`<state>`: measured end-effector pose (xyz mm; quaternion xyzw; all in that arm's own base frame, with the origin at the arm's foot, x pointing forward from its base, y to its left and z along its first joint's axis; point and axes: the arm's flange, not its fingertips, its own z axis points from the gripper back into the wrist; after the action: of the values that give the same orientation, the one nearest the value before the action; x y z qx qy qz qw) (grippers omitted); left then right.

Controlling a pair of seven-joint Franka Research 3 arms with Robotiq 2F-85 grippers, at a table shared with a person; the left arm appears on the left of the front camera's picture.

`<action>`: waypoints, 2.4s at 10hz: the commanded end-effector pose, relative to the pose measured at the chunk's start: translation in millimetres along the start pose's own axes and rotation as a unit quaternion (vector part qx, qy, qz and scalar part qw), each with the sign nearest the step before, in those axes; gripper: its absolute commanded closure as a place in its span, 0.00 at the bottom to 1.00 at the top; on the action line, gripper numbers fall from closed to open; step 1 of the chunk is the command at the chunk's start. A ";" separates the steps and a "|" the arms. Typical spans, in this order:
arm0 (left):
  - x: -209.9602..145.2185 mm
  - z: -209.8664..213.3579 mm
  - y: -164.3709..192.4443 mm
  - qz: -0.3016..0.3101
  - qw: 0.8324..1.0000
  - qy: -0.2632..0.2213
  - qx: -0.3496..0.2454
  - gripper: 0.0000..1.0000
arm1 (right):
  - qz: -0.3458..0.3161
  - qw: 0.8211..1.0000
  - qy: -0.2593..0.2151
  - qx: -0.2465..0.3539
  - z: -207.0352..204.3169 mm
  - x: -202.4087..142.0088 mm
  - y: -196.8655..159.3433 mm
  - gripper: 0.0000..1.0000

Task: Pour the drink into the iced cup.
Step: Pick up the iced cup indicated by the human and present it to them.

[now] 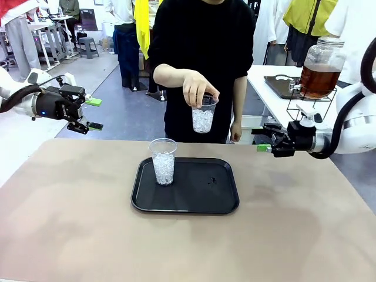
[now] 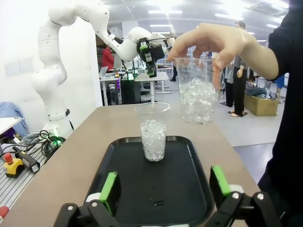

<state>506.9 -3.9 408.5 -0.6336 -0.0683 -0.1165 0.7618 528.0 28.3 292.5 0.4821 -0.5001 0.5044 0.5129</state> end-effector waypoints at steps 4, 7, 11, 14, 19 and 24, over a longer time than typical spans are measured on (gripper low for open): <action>-0.3 0.7 -0.3 -0.001 1.000 0.001 0.001 0.00 | 0.000 1.000 0.003 0.004 -5.7 3.8 -5.2 0.00; -0.3 0.7 -0.3 -0.001 1.000 0.001 0.001 0.00 | 0.000 1.000 0.003 0.004 -5.7 3.8 -5.2 0.00; -0.3 0.7 -0.3 -0.001 1.000 0.001 0.001 0.00 | 0.000 1.000 0.003 0.004 -5.7 3.8 -5.2 0.00; -0.3 0.7 -0.3 -0.001 1.000 0.001 0.001 0.00 | 0.000 1.000 0.003 0.004 -5.7 3.8 -5.2 0.00; -0.3 0.7 -0.3 -0.001 1.000 0.001 0.001 0.00 | 0.000 1.000 0.003 0.004 -5.7 3.8 -5.2 0.00; -0.3 0.7 -0.3 -0.001 1.000 0.001 0.001 0.00 | 0.000 1.000 0.003 0.004 -5.7 3.8 -5.2 0.00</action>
<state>506.9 -3.9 408.4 -0.6336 -0.0682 -0.1164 0.7618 528.4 31.8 291.9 0.4843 -0.4986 0.5058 0.5110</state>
